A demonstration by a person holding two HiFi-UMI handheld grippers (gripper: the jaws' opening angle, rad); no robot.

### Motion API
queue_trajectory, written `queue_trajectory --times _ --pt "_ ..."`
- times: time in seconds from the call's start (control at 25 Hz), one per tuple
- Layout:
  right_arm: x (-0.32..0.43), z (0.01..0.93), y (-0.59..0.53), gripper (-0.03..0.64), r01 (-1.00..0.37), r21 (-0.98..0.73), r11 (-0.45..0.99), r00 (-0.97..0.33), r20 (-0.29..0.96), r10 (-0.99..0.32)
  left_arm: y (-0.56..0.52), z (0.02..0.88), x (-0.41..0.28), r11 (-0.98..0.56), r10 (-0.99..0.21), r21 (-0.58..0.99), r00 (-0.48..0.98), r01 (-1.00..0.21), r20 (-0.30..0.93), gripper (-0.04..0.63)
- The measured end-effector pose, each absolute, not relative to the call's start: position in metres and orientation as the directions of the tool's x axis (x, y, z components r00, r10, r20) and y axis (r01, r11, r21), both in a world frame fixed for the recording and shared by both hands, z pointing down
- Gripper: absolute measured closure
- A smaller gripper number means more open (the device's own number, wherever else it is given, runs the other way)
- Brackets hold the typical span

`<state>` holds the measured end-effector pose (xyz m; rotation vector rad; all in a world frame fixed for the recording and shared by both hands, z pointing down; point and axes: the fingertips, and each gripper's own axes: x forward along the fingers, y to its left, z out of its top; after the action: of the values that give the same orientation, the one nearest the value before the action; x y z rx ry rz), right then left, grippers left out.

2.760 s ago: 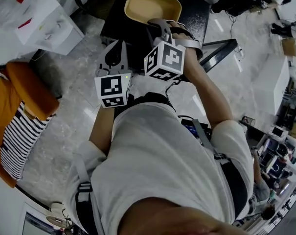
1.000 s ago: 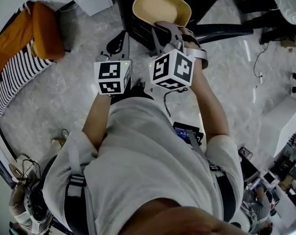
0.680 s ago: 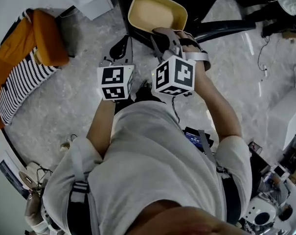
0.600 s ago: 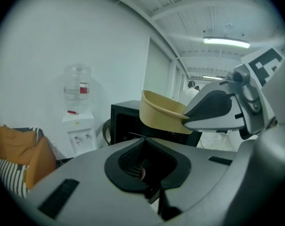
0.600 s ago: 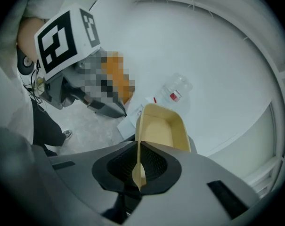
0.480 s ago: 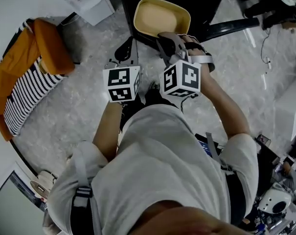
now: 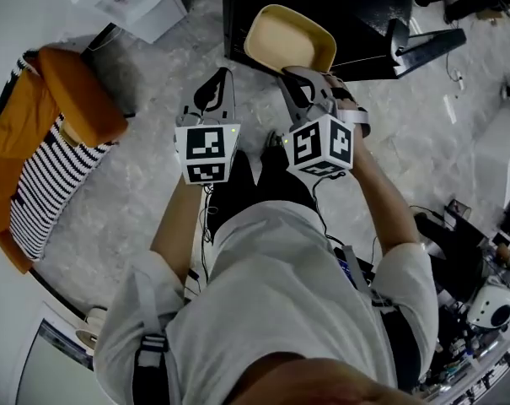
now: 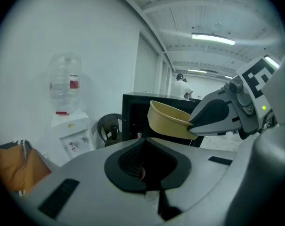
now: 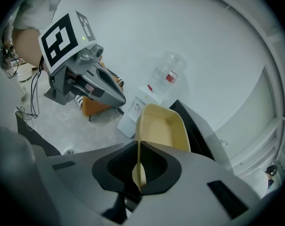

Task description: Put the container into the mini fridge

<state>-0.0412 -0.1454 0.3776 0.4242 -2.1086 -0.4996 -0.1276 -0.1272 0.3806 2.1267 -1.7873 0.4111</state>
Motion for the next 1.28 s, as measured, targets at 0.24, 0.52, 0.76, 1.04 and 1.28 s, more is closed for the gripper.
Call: queue_trajectory --times 0.24,0.52,0.76,1.04,1.28 --pt "-0.046 0.396 -0.166 0.566 -0.143 0.489 0.86 -0.487 0.722 -0.492 -0.148 0.406 -0.135 -0.207 -0.884 0.08 0.221 -0.975 0.412 0.583" --pt "-0.046 0.451 -0.184 0.568 -0.112 0.484 0.868 -0.486 0.735 -0.473 -0.166 0.448 -0.127 -0.168 -0.91 0.063 0.179 -0.984 0.373 0.583" --pt "-0.057 0.495 -0.197 0.566 -0.075 0.461 0.884 -0.502 0.749 -0.433 -0.168 0.495 -0.139 -0.071 -0.916 0.083 0.097 -0.994 0.389 0.583" --pt "-0.048 0.541 -0.212 0.566 -0.071 0.435 0.898 -0.51 0.757 -0.407 -0.174 0.555 -0.138 0.041 -0.915 0.13 0.015 -0.991 0.404 0.583" --pt "-0.037 0.576 -0.224 0.566 -0.061 0.439 0.897 -0.496 0.766 -0.409 -0.185 0.59 -0.13 0.07 -0.921 0.153 -0.005 -0.986 0.39 0.583"
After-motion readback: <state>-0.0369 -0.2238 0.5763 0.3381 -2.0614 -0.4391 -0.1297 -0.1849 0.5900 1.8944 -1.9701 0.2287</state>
